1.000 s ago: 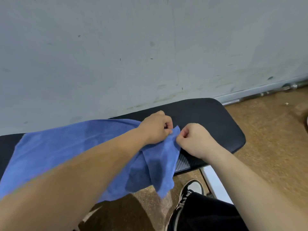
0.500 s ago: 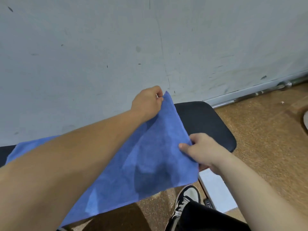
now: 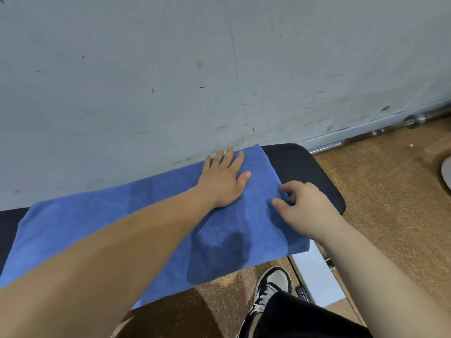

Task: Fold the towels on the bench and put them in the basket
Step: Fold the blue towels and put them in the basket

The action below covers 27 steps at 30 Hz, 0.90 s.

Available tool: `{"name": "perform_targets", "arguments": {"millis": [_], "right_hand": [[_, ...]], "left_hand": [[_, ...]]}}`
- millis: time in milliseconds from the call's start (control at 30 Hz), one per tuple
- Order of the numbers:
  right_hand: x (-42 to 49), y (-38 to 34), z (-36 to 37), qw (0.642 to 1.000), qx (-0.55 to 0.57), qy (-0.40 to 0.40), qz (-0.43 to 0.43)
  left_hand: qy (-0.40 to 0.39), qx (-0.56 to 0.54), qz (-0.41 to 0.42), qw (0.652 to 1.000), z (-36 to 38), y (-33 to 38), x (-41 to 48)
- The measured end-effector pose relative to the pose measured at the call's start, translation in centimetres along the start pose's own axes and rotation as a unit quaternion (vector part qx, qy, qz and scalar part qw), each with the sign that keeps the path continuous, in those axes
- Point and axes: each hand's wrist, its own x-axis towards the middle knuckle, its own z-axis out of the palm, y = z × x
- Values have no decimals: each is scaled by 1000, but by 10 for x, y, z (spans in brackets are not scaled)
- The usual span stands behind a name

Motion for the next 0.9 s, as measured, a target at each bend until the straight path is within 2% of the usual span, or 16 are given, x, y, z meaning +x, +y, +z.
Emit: {"name": "perform_targets", "arguments": {"millis": [100,200,267,333,400,533,633,800,900], "right_hand": [[-1,4,-7,999,25,23,18],[-4,9,-11,998,-9,8,66],[-5,11,-10,996,-32,-6,83],[-4,11,-7,995,-44,-14,84],[-3,11,-3,996,-50,-18,78],[-3,9,-6,999,-10,8,41],[-4,6,-12,1000,2,2,25],[-14,11,-38,998,27,42,48],[-23,10,-49,996,54,44,50]], "left_hand": [[10,4,2,1000,-4,4,6],[119,20,19,993,-15,20,18],[150,-28,7,988,-24,38,29],[106,-70,-28,991,-30,56,39],[70,-59,-61,994,-32,68,48],[61,-85,-108,989,-35,70,56],[77,-138,-102,982,-38,64,53],[158,-308,-49,937,-52,73,41],[184,-371,-29,910,-62,75,33]]}}
